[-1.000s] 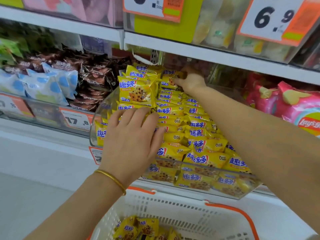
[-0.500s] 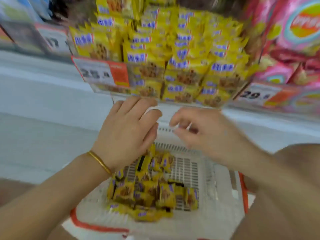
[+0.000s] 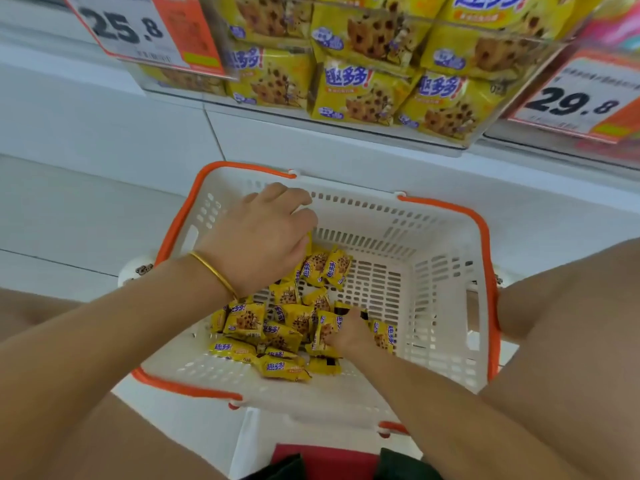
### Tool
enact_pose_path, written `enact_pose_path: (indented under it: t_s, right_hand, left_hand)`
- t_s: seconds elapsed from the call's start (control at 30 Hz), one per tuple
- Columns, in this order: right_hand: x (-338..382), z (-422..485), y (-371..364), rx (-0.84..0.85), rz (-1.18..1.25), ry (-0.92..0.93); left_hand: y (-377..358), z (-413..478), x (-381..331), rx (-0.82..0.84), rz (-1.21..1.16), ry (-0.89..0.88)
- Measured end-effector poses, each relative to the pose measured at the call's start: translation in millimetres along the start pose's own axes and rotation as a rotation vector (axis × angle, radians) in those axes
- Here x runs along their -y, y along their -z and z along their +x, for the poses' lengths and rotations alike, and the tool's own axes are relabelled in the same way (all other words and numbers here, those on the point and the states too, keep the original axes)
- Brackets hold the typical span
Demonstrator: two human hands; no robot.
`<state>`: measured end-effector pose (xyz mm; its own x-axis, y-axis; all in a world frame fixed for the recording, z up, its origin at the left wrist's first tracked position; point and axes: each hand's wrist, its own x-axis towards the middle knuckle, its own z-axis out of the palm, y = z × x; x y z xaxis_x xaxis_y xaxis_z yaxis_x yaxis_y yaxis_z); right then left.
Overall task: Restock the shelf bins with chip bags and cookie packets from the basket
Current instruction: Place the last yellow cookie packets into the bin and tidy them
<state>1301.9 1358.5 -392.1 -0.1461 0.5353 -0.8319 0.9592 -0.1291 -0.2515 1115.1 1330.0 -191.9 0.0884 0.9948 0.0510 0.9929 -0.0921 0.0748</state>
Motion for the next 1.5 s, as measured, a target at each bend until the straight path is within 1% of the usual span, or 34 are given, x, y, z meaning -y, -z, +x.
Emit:
enact_pose_path:
  t_s: [0.13,0.17,0.23,0.27,0.33,0.4,0.43,0.47,0.53,0.6,0.63,0.73,0.77,0.83,0.87,0.9,0.93,0.97,1.0,1.03,1.07,1.13,1.23,1.4,1.5]
  right_hand:
    - [10,-1,27,-0.019,-0.036,0.016]
    - [15,-7,38,0.003,-0.023,0.046]
    - [29,-27,61,0.067,0.103,0.140]
    - [37,-41,72,0.099,0.178,0.200]
    - [53,-72,92,0.115,0.254,0.346]
    - [66,-102,110,0.115,0.303,0.482]
    - [71,-115,118,0.117,0.352,0.537]
    - [73,-127,125,0.113,0.407,0.587]
    - [75,-148,136,0.050,0.525,0.649]
    - [76,-171,146,-0.066,0.635,0.674]
    - [80,-183,150,-0.134,0.659,0.715]
    - [102,-233,174,-0.318,0.638,0.892]
    - [112,-250,186,-0.372,0.622,0.950]
    - [135,-275,215,-0.476,0.625,1.050]
    - [147,-281,232,-0.521,0.627,1.085]
    - [160,-284,249,-0.554,0.623,1.112]
    - [174,-282,266,-0.576,0.612,1.124]
    - [189,-276,281,-0.594,0.597,1.119]
    - [205,-265,296,-0.617,0.581,1.090]
    - [221,-251,309,-0.648,0.571,1.047]
    - [237,-234,322,-0.697,0.560,1.002]
    - [270,-202,343,-0.839,0.508,0.940]
    - [310,-173,360,-0.997,0.356,0.934]
    - [341,-156,366,-1.057,0.079,0.913]
    - [340,-152,368,-1.089,0.031,0.954]
  left_hand:
    - [-4,4,-2,0.096,-0.012,0.010]
    - [-5,6,-2,0.158,-0.019,0.031]
    - [-8,8,-1,0.325,-0.024,0.106]
    - [-8,9,0,0.409,-0.071,0.157]
    - [-9,11,3,0.516,-0.261,0.258]
    - [-4,14,2,0.584,-0.447,0.341]
    - [1,16,2,0.572,-0.512,0.358]
    - [8,17,0,0.530,-0.556,0.350]
    - [31,19,-2,0.368,-0.641,0.320]
    - [57,19,-3,0.190,-0.783,0.309]
    - [72,18,-3,0.098,-0.858,0.300]
    - [118,17,-3,-0.156,-1.017,0.223]
    - [131,18,-2,-0.252,-1.079,0.223]
    - [154,25,5,-0.514,-1.165,0.257]
    - [165,29,11,-0.659,-1.122,0.249]
    - [173,33,19,-0.779,-1.007,0.224]
    - [178,37,29,-0.846,-0.824,0.199]
    - [179,40,41,-0.853,-0.581,0.191]
    - [175,44,54,-0.806,-0.331,0.194]
    - [168,46,65,-0.746,-0.141,0.208]
    - [161,48,74,-0.703,-0.027,0.229]
    - [148,52,83,-0.649,0.059,0.268]
    - [134,57,86,-0.614,0.079,0.274]
    - [128,63,86,-0.611,0.095,0.281]
    - [128,63,87,-0.630,0.105,0.276]
